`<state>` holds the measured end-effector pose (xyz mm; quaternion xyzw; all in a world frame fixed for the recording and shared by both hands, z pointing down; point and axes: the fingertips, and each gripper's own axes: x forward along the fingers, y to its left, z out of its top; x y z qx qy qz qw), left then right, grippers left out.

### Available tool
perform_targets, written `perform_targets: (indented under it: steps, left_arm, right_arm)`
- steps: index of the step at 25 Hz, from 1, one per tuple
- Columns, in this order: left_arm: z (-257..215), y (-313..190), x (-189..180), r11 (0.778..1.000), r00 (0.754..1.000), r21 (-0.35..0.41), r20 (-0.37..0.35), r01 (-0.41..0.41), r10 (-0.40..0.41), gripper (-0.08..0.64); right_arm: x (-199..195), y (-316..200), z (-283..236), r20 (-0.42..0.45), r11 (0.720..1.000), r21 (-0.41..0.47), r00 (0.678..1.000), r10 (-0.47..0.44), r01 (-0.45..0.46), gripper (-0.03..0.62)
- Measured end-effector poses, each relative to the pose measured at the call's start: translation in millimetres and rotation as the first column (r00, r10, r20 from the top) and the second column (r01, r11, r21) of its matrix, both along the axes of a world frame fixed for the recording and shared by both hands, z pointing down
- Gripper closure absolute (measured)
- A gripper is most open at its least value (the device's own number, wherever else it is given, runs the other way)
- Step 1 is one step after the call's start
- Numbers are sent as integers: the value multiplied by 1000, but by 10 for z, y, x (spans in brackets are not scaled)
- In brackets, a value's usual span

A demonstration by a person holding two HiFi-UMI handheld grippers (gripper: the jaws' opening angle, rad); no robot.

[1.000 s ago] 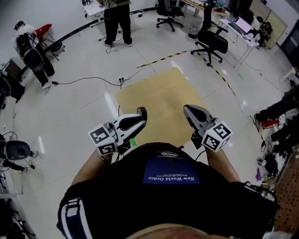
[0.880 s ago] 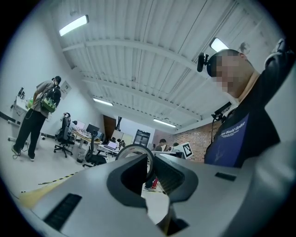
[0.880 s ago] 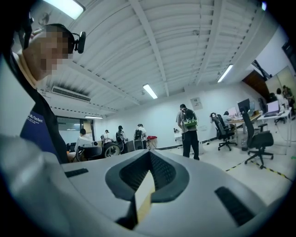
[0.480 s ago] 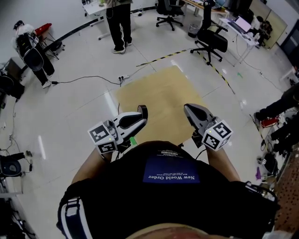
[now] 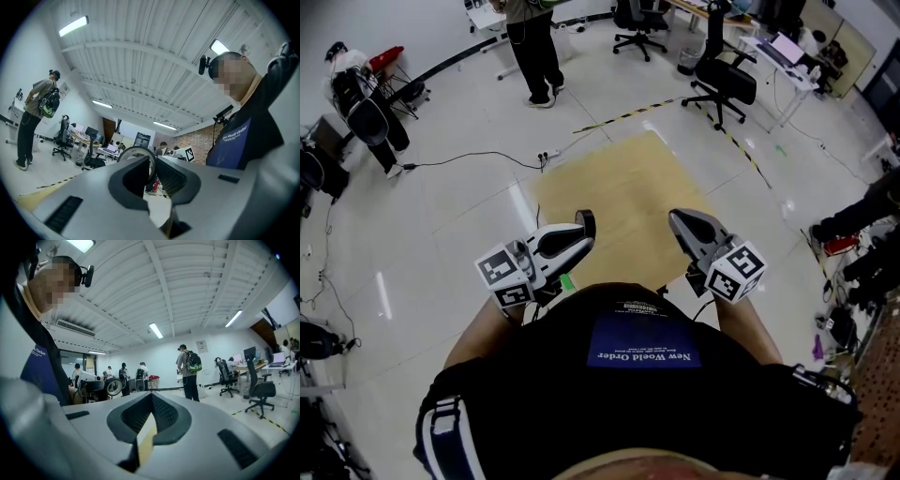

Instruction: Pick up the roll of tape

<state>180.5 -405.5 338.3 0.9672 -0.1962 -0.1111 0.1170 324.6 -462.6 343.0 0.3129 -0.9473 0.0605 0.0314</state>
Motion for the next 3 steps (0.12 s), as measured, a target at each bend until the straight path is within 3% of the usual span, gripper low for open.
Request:
perform_targets:
  steps: [3]
  left_arm:
    - [-7,9,-5,1000,1000,5,2,-3,3,502]
  right_arm:
    - [-6,8,-13,-2,1000,3,1000,-3,3,607]
